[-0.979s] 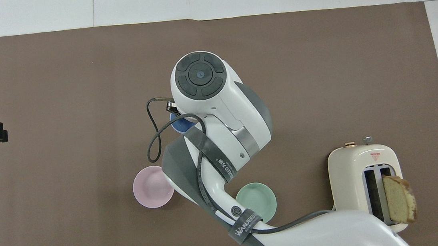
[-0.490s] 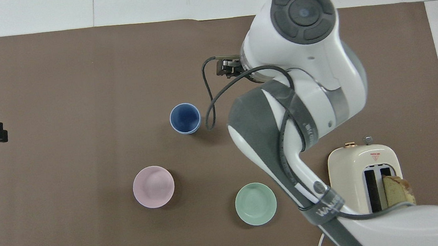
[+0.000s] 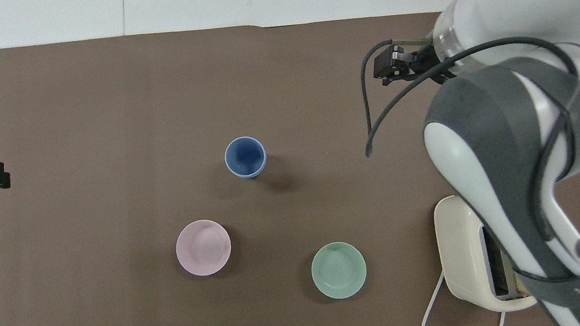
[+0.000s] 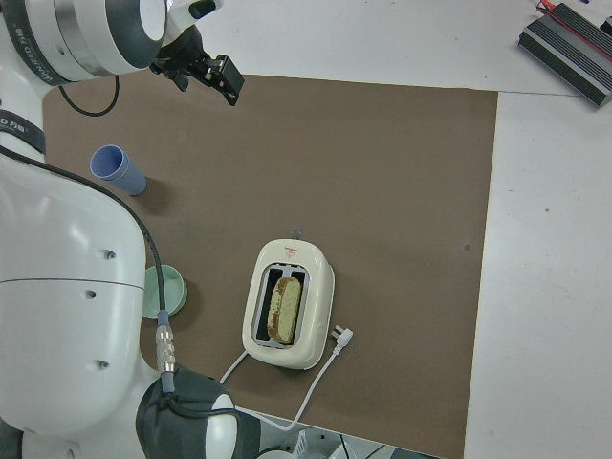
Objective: Stack blue cups with both arms
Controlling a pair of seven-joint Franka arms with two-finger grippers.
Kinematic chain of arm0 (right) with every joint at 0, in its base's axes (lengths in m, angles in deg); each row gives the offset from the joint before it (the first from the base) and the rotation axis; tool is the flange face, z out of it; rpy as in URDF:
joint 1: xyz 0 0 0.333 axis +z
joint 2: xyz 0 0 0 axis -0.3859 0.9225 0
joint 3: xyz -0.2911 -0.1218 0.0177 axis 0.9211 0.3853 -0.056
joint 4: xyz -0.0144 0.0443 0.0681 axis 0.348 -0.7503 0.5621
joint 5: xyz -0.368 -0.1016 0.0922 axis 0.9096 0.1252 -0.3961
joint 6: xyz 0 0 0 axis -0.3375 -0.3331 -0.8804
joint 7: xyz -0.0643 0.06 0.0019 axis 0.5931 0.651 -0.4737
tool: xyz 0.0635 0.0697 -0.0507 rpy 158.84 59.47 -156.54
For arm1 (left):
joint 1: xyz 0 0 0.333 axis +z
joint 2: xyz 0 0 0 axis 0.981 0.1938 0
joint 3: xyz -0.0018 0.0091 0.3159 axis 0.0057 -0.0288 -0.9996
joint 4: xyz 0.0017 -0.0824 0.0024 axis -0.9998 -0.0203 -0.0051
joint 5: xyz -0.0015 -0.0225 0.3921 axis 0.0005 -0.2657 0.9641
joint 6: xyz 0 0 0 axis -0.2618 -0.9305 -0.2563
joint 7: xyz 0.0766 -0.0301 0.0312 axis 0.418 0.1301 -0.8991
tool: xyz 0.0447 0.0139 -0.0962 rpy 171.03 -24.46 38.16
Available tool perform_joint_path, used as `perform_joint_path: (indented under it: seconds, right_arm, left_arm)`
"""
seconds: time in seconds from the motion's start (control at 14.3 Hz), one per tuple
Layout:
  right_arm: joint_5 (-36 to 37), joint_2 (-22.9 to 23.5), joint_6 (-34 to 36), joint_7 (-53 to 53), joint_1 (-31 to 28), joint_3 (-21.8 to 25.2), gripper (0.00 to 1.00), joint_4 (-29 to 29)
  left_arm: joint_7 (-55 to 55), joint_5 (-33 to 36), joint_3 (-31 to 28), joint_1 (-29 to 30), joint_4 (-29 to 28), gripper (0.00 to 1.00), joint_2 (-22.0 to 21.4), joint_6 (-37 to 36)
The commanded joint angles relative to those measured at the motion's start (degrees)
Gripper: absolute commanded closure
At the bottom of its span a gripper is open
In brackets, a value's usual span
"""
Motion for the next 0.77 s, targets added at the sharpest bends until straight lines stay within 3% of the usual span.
perform_joint_path:
  seconds: [0.0, 0.42, 0.56, 0.7]
  right_arm:
    - [0.2, -3.0, 2.5, -2.6, -3.8, -0.9, 0.0, -2.2]
    - [-0.2, -9.2, 9.2, -7.3, -8.2, -0.8, 0.0, -4.0]
    - [-0.3, -11.7, 8.5, -8.4, -8.7, -0.7, 0.0, -7.4]
    - [-0.3, -15.5, 3.2, -8.5, -8.6, -0.7, 0.0, -14.5]
  left_arm:
    - [0.3, 0.5, 0.1, 0.3, -0.1, 0.0, -0.4, -0.6]
    - [0.3, 0.5, 0.1, 0.3, -0.1, 0.0, -0.4, -0.6]
    - [0.3, 0.5, 0.1, 0.3, -0.1, 0.0, -0.4, -0.6]
    - [0.3, 0.5, 0.1, 0.3, -0.1, 0.0, -0.4, -0.6]
